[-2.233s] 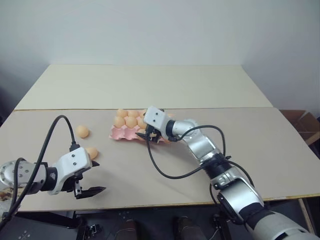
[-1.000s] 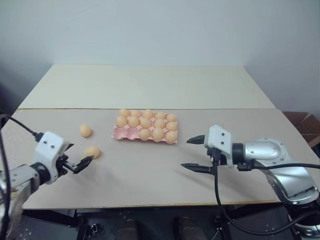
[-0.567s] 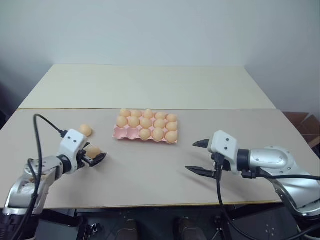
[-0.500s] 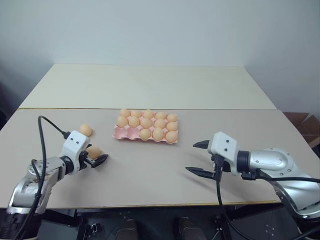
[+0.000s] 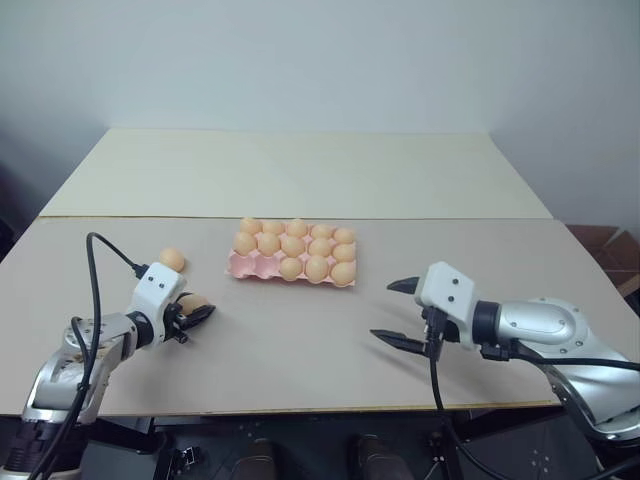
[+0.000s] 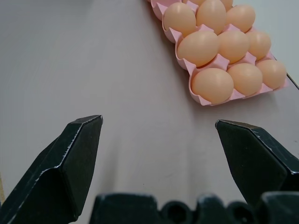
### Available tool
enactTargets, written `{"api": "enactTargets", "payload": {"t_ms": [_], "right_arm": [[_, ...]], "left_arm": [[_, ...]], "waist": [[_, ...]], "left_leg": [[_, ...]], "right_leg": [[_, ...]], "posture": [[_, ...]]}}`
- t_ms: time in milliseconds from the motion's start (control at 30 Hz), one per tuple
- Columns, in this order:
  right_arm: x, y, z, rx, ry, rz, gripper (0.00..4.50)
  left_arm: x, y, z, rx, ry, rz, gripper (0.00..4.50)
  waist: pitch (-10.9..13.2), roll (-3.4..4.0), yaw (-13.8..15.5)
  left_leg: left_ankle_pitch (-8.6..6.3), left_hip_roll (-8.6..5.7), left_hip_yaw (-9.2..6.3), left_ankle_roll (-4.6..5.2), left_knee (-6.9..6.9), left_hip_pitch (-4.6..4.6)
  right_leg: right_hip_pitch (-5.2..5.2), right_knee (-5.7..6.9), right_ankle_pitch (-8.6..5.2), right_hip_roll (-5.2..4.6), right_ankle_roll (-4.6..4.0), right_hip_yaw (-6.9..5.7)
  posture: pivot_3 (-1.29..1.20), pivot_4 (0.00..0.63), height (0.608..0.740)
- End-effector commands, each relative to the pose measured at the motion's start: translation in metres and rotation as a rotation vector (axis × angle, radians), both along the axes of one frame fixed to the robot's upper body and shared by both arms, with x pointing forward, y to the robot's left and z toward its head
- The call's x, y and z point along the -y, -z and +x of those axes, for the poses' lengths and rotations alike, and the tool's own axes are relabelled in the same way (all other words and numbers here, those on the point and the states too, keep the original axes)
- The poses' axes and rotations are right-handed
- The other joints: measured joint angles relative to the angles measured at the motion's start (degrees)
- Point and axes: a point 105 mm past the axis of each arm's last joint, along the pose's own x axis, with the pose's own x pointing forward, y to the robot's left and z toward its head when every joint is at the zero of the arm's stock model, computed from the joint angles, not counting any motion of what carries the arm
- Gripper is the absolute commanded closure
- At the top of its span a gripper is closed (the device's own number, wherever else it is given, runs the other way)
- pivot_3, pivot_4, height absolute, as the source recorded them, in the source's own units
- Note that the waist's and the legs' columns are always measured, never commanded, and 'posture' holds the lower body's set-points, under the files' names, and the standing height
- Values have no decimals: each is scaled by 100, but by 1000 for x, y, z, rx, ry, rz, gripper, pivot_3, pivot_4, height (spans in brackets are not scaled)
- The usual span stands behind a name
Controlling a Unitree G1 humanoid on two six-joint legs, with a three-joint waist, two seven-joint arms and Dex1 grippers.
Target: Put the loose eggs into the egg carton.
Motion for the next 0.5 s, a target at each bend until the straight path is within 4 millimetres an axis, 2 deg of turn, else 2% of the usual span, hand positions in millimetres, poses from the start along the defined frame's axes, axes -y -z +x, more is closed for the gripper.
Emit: {"api": "enactTargets", "payload": {"t_ms": [33, 133, 200, 300, 500], "right_arm": [[-2, -9, 1, 46, -4, -1, 0], [-1, -10, 3, 59, 7, 1, 0], [-2, -10, 4, 64, 16, 6, 0], [-3, -10, 4, 68, 27, 10, 0], [-2, -8, 1, 82, 63, 12, 0]], "left_arm": [[13, -22, -2, 102, 84, -11, 2565], [42, -51, -5, 198, 200, -137, 2565], [57, -60, -2, 217, 262, -172, 2565], [70, -59, 7, 211, 312, -155, 2565], [84, -60, 44, 255, 319, -175, 2565]], "waist": [[0, 0, 1], [0, 0, 18], [-1, -2, 50], [-2, -3, 34], [-2, -4, 16]], "left_leg": [[0, 0, 0, 0, 0, 0], [0, 0, 0, 0, 0, -4], [0, -5, -1, 0, 1, -5], [0, -5, -1, 0, 3, -2], [1, -6, -3, 2, 4, -3]], "right_leg": [[0, 0, 0, 0, 0, 0], [-1, -1, 0, -2, 0, -1], [1, -2, 0, -5, 0, -2], [6, -1, 2, -2, 4, -1], [7, -2, 21, 2, 34, 1]], "posture": [[0, 150, 740], [0, 150, 740], [0, 150, 740], [0, 150, 740], [0, 150, 740]]}}
